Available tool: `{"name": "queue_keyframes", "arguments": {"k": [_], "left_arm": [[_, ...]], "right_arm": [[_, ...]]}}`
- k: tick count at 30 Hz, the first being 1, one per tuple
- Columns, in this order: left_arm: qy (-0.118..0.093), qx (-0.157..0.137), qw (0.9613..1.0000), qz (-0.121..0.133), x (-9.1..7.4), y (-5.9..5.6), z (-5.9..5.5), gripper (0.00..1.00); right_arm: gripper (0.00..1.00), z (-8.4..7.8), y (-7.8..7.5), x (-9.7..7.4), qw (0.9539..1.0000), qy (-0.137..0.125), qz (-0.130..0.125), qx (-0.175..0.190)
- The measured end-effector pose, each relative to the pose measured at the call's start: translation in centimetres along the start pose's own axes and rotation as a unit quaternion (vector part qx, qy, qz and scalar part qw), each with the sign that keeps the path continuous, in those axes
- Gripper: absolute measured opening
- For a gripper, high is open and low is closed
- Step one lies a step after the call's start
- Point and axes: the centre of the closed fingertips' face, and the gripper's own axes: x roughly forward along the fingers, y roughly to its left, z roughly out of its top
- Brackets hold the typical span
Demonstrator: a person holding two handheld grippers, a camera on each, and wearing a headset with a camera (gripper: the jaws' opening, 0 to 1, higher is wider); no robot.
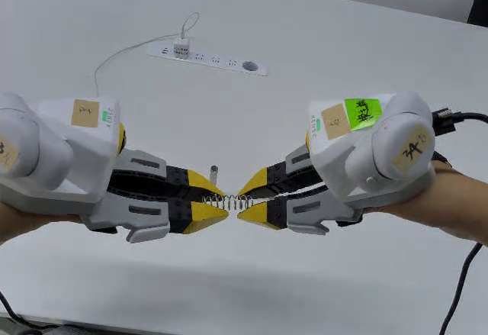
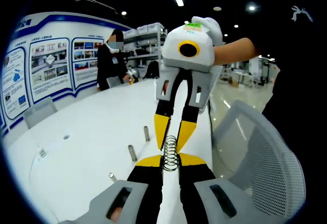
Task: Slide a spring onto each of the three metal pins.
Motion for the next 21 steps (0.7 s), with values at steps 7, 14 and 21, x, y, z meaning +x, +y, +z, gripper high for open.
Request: {"name": "queue_keyframes", "arguments": {"k": [7, 14, 21], "left_arm": [[0.051, 0.040, 0.9979, 0.000, 0.4, -0.4, -1.7, 0.10], [0.048, 0.037, 0.9982, 0.003, 0.2, -0.1, -1.7, 0.10], [0.036, 0.028, 0.9989, 0.009, 0.0, 0.2, -1.2, 0.10]], "right_arm": [[0.11, 1.5, 0.6, -0.4, 0.9985, -0.036, 0.020, 0.035], [0.11, 2.5, 0.6, -0.6, 0.9974, -0.053, 0.026, 0.041], [0.11, 3.8, 0.3, -0.9, 0.9941, -0.085, 0.024, 0.063]]}}
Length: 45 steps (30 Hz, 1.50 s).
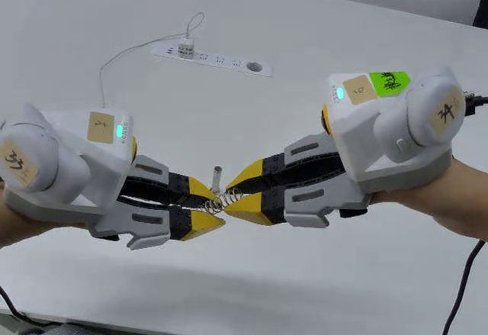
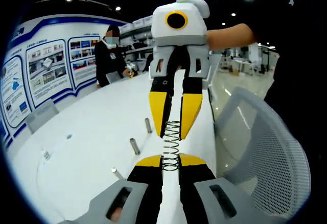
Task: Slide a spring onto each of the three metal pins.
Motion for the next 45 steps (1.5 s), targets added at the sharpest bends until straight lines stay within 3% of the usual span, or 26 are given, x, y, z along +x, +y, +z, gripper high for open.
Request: {"name": "queue_keyframes", "arguments": {"k": [4, 18, 21, 28, 36, 45], "left_arm": [[-0.007, -0.004, 1.0000, 0.001, 0.1, 0.0, 0.2, 0.10], [-0.019, -0.027, 0.9995, 0.003, 0.3, 0.1, 0.7, 0.11], [-0.038, -0.062, 0.9974, 0.001, 0.1, 0.3, 1.1, 0.11], [-0.029, -0.060, 0.9976, 0.021, -0.2, 1.0, 0.5, 0.13], [-0.028, -0.082, 0.9951, 0.048, -1.2, 2.4, -0.3, 0.34], [-0.030, -0.095, 0.9911, 0.088, -2.5, 4.0, -0.9, 0.54]], "right_arm": [[0.11, 1.0, 0.0, 0.0, 0.9991, -0.032, 0.000, 0.028], [0.10, 1.9, 0.0, 0.1, 0.9984, -0.045, 0.001, 0.034], [0.10, 2.2, -0.1, -0.1, 0.9980, -0.052, -0.001, 0.036], [0.10, 2.4, -1.0, 0.3, 0.9983, -0.050, -0.006, 0.030], [0.10, 3.1, -3.0, 0.1, 0.9973, -0.061, -0.026, 0.031], [0.10, 2.2, -5.4, -0.4, 0.9961, -0.047, -0.066, 0.034]]}}
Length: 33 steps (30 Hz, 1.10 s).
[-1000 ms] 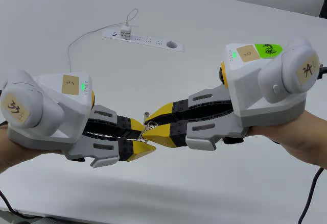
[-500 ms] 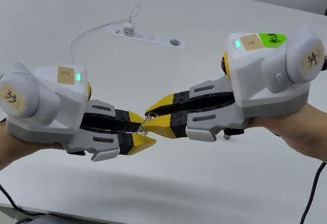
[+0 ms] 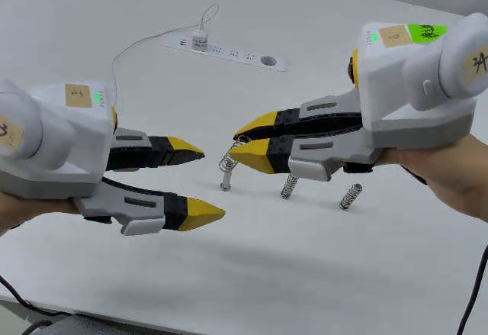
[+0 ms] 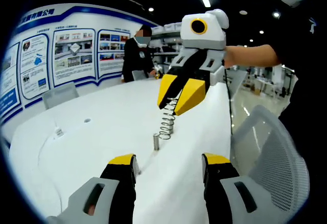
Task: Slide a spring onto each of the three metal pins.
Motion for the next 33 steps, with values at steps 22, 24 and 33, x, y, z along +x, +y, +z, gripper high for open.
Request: {"name": "queue_keyframes", "arguments": {"k": [22, 24, 33], "left_arm": [[0.012, -0.042, 0.9961, 0.077, -2.2, 3.1, -2.2, 1.00], [0.012, -0.044, 0.9957, 0.080, -2.4, 3.2, -2.3, 1.00], [0.015, -0.052, 0.9944, 0.090, -2.8, 3.8, -2.7, 1.00]], "right_arm": [[0.11, -3.5, -6.0, 2.2, 0.9964, 0.049, -0.066, 0.020], [0.11, -3.8, -6.3, 2.7, 0.9961, 0.055, -0.065, 0.022], [0.11, -5.1, -7.1, 4.5, 0.9950, 0.072, -0.060, 0.033]]}}
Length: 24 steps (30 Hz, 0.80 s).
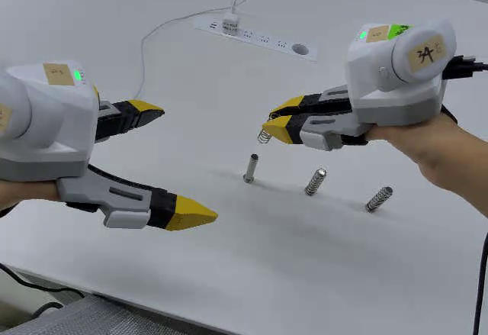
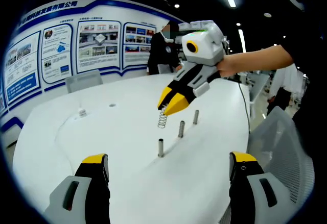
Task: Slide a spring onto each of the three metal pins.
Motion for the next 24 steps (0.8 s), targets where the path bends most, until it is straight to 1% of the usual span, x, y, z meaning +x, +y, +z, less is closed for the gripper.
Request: {"name": "queue_keyframes", "arguments": {"k": [2, 4, 5, 8, 12, 15, 17, 24], "left_arm": [[-0.001, -0.002, 1.0000, 0.000, 0.0, 0.1, -0.1, 1.00], [-0.010, -0.012, 0.9999, -0.003, 0.0, 0.1, 0.1, 1.00], [-0.010, -0.013, 0.9999, -0.003, 0.1, 0.1, 0.0, 1.00], [-0.002, -0.010, 0.9999, -0.002, 0.2, 0.2, -0.2, 1.00], [-0.003, -0.013, 0.9999, -0.004, 0.4, 0.2, -0.3, 1.00], [-0.002, -0.015, 0.9999, -0.006, 0.6, 0.2, -0.4, 1.00], [-0.001, -0.016, 0.9998, -0.008, 0.6, 0.1, -0.6, 1.00], [0.003, -0.021, 0.9997, -0.011, 0.6, -0.2, -1.1, 1.00]], "right_arm": [[0.11, -0.2, 0.1, 0.4, 1.0000, 0.003, 0.002, 0.001], [0.11, -0.4, 0.2, 0.8, 1.0000, 0.006, 0.006, 0.002], [0.11, -0.5, 0.3, 1.0, 0.9999, 0.008, 0.006, 0.002], [0.11, -0.9, 0.4, 1.5, 0.9998, 0.017, 0.011, 0.001], [0.11, -1.6, 0.7, 2.0, 0.9993, 0.031, 0.019, 0.004], [0.11, -2.2, 0.8, 2.2, 0.9986, 0.047, 0.019, -0.011], [0.11, -2.5, 0.8, 2.4, 0.9983, 0.053, 0.020, -0.017], [0.11, -3.2, 0.6, 3.1, 0.9976, 0.065, 0.020, -0.011]]}}
